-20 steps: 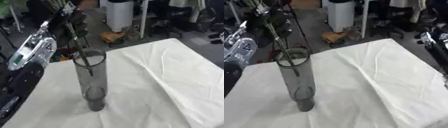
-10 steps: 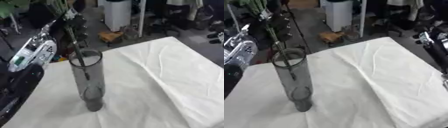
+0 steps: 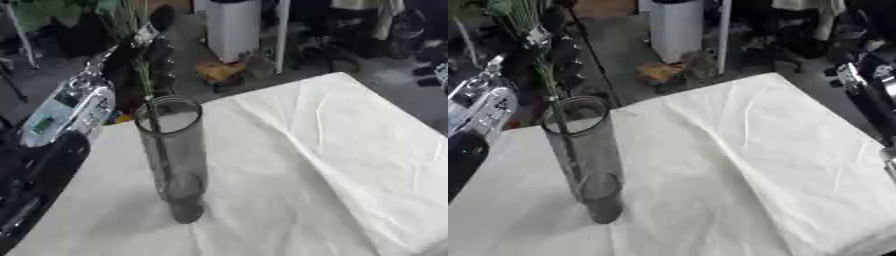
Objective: Arrange flowers into the vase.
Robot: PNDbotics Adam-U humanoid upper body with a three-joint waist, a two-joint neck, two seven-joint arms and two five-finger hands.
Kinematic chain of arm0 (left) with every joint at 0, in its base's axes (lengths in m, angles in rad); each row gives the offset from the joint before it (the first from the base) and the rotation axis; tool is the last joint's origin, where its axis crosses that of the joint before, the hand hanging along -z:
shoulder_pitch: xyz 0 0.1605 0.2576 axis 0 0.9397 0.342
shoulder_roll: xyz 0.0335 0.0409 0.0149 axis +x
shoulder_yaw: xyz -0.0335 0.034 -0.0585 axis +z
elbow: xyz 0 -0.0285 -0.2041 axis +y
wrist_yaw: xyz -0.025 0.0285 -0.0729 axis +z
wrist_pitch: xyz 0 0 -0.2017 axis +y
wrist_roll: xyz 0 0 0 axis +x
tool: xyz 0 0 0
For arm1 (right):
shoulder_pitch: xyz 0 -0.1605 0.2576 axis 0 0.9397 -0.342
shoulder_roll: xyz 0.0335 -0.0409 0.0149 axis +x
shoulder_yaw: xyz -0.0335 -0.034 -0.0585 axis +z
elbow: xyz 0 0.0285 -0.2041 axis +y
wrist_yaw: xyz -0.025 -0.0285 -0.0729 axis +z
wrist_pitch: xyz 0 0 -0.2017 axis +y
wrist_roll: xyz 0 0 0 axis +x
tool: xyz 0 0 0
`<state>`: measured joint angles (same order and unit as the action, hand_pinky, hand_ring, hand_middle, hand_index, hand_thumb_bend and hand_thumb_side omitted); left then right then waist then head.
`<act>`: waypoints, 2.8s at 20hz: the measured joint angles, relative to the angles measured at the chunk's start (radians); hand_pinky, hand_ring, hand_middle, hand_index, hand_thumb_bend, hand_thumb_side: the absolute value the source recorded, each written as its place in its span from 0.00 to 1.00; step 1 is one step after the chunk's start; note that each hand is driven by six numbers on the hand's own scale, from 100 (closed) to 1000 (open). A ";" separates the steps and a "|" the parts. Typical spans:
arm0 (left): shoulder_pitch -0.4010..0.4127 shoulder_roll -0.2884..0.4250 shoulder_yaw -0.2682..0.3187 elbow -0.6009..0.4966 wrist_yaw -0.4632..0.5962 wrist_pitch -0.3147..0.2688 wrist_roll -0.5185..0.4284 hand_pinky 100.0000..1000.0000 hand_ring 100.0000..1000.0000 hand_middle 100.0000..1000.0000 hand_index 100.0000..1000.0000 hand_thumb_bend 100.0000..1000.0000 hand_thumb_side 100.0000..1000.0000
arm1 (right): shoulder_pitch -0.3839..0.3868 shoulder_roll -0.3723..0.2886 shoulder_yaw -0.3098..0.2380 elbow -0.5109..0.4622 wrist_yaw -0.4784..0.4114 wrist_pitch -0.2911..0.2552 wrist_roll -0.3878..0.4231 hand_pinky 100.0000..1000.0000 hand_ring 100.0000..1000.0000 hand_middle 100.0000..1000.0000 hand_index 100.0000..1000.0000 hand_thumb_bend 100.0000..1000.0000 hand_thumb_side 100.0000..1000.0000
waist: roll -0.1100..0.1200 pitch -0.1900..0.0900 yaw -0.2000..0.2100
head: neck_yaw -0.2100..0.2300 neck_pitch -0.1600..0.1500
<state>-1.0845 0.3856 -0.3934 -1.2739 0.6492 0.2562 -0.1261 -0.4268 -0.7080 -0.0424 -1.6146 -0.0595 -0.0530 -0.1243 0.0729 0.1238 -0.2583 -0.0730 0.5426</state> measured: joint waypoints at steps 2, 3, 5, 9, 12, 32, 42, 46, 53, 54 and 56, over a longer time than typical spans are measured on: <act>0.000 0.000 0.000 0.000 -0.021 -0.011 0.004 0.00 0.00 0.00 0.11 1.00 0.57 | 0.000 0.000 0.000 0.000 0.000 0.000 0.000 0.68 0.71 0.73 0.83 0.00 0.79 | 0.000 0.000 0.000 | 0.000 0.000; 0.000 0.000 0.000 -0.003 -0.036 -0.018 0.006 0.00 0.00 0.00 0.11 1.00 0.57 | 0.000 0.000 0.000 0.000 0.000 0.000 0.000 0.68 0.71 0.73 0.83 0.00 0.79 | 0.000 0.000 0.001 | 0.000 0.000; 0.000 0.000 0.000 -0.009 -0.078 -0.035 0.014 0.00 0.00 0.00 0.15 1.00 0.61 | 0.000 0.000 0.000 0.000 0.000 0.000 0.000 0.68 0.71 0.73 0.83 0.00 0.79 | 0.000 0.000 0.004 | -0.001 0.000; 0.001 0.000 0.002 -0.018 -0.184 -0.071 0.026 0.00 0.00 0.00 0.23 1.00 0.68 | 0.000 0.000 0.000 0.000 0.000 0.000 0.000 0.68 0.71 0.73 0.83 0.00 0.79 | 0.000 0.000 0.006 | -0.002 0.000; 0.001 0.001 0.004 -0.018 -0.261 -0.090 0.025 0.04 0.00 0.03 0.29 1.00 0.73 | 0.000 0.000 0.000 0.000 0.000 0.000 0.000 0.68 0.71 0.73 0.83 0.00 0.79 | 0.000 0.000 0.007 | -0.004 0.000; 0.023 0.031 0.019 -0.057 -0.555 -0.203 -0.038 0.50 0.41 0.45 0.42 1.00 0.79 | 0.004 0.000 -0.001 0.001 0.000 -0.001 0.000 0.68 0.71 0.73 0.83 0.00 0.79 | -0.006 -0.001 0.016 | -0.013 0.000; 0.045 0.056 0.019 -0.104 -0.750 -0.281 -0.021 0.61 0.51 0.55 0.49 1.00 0.84 | 0.004 0.000 -0.001 0.001 0.000 -0.002 -0.001 0.68 0.71 0.73 0.83 0.00 0.79 | -0.011 -0.001 0.018 | -0.018 0.000; 0.054 0.056 0.019 -0.104 -0.789 -0.295 -0.025 0.62 0.52 0.56 0.53 1.00 0.85 | 0.004 0.000 -0.001 0.001 0.000 -0.002 -0.001 0.68 0.71 0.73 0.83 0.00 0.79 | -0.012 -0.001 0.018 | -0.018 -0.001; 0.070 0.053 0.016 -0.098 -0.799 -0.312 -0.005 0.63 0.52 0.57 0.56 1.00 0.88 | 0.005 0.001 -0.001 0.001 0.000 -0.002 -0.001 0.68 0.71 0.73 0.83 0.00 0.79 | -0.013 0.001 0.017 | -0.021 -0.009; 0.073 0.051 0.016 -0.098 -0.799 -0.315 0.003 0.63 0.53 0.57 0.56 1.00 0.89 | 0.005 0.001 -0.001 0.001 0.000 -0.002 -0.001 0.68 0.71 0.73 0.83 0.00 0.78 | -0.014 0.001 0.017 | -0.022 -0.009; 0.077 0.046 0.016 -0.099 -0.800 -0.320 0.023 0.64 0.54 0.58 0.57 1.00 0.90 | 0.005 0.001 -0.001 0.001 0.000 -0.002 -0.002 0.68 0.71 0.73 0.83 0.00 0.79 | -0.015 0.003 0.017 | -0.023 -0.009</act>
<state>-1.0076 0.4319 -0.3770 -1.3728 -0.1503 -0.0638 -0.1034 -0.4223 -0.7066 -0.0434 -1.6134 -0.0595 -0.0553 -0.1259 0.0577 0.1264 -0.2418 -0.0958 0.5336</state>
